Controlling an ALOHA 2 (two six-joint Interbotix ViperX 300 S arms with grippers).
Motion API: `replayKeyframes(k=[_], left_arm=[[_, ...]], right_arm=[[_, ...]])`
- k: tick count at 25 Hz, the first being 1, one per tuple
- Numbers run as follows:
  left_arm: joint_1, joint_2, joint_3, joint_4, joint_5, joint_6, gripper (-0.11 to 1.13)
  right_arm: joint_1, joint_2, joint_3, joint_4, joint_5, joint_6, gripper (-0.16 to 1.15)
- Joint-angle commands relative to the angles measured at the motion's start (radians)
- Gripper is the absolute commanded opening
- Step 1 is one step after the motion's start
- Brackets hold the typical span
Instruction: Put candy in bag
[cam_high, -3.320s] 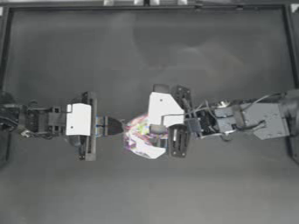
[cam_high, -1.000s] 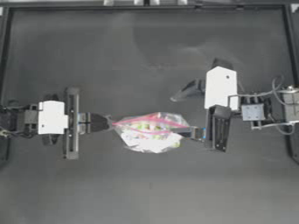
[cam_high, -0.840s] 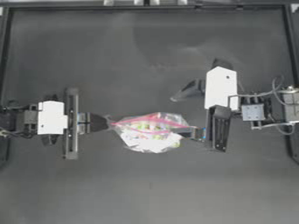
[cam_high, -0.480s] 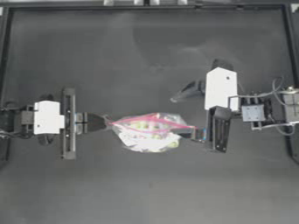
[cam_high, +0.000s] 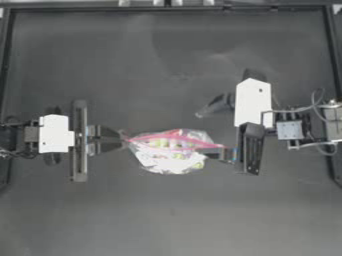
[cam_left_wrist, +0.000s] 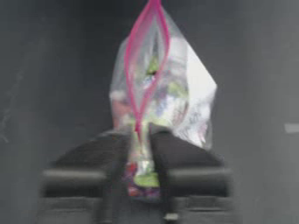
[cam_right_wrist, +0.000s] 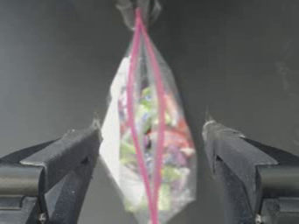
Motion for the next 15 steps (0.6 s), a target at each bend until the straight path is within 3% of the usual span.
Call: replayKeyframes(k=[1, 3, 6, 15], left_arm=[[-0.002, 0.003, -0.031, -0.02, -0.008, -0.002, 1.0], [-0.002, 0.014, -0.035, -0.028, -0.008, 0.0, 1.06], [-0.002, 0.021, -0.035, -0.034, -0.008, 0.0, 1.0], [0.005, -0.015, -0.051, -0.035, 0.008, 0.0, 1.01]], right_arm=[[0.002, -0.02, -0.006, 0.002, -0.017, 0.002, 0.98], [0.002, -0.018, -0.003, 0.002, -0.025, 0.002, 0.98], [0.002, -0.018, -0.003, 0.002, -0.026, 0.0, 0.98], [0.002, -0.02, -0.002, -0.008, -0.026, 0.0, 0.98]])
